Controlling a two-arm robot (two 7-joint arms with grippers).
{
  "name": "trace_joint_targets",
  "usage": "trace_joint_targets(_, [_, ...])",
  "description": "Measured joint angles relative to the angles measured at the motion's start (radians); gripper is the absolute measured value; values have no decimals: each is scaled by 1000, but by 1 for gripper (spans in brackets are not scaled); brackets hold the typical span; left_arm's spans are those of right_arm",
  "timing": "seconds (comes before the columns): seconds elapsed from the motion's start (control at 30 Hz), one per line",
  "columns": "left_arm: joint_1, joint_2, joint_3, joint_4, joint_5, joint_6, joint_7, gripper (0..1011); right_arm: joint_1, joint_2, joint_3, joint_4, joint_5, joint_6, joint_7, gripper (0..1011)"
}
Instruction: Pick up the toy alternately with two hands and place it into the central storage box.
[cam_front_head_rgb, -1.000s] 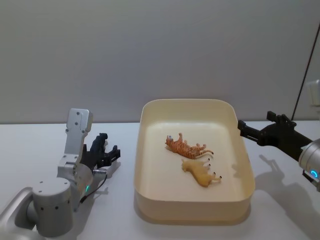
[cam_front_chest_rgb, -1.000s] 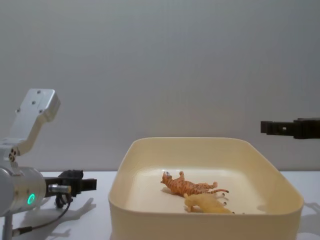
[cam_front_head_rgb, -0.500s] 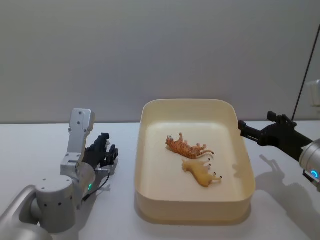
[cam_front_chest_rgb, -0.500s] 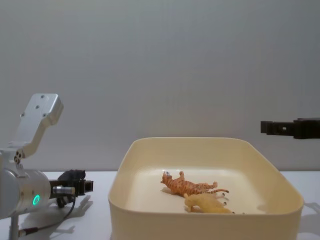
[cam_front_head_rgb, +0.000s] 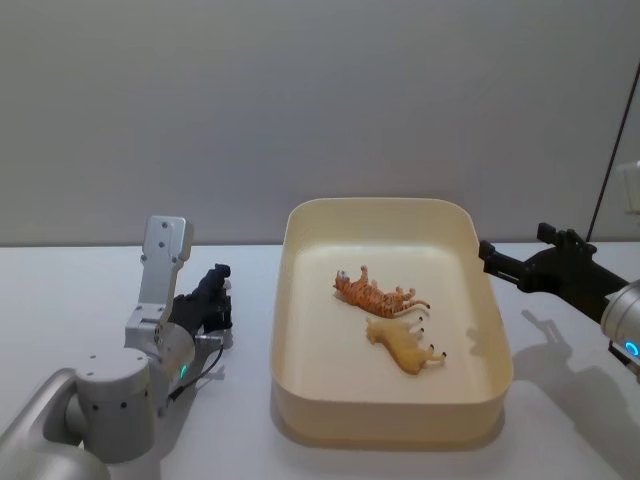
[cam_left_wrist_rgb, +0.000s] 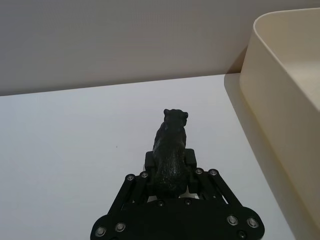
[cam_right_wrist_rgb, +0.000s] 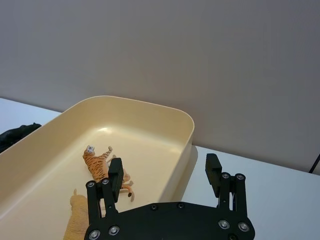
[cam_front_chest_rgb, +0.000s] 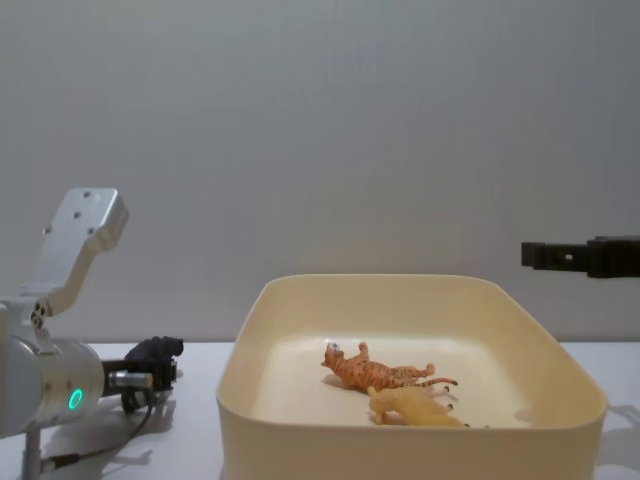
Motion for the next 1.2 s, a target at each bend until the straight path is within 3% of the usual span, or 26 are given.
trace_joint_targets(0.37, [12,11,-4,-66,28,-15,-20,300,0,0,0,0,0,0,0,1001])
trace_joint_targets(0.57, [14,21,-7,-123,53,-17,-63,300,0,0,0,0,0,0,0,1001])
trace_joint_targets(1.03, [-9,35,-4,-228,128,30,-224,300,0,0,0,0,0,0,0,1001])
trace_joint_targets(1.2, [-28,36,4,-254,177,54,-305,300,0,0,0,0,0,0,0,1001])
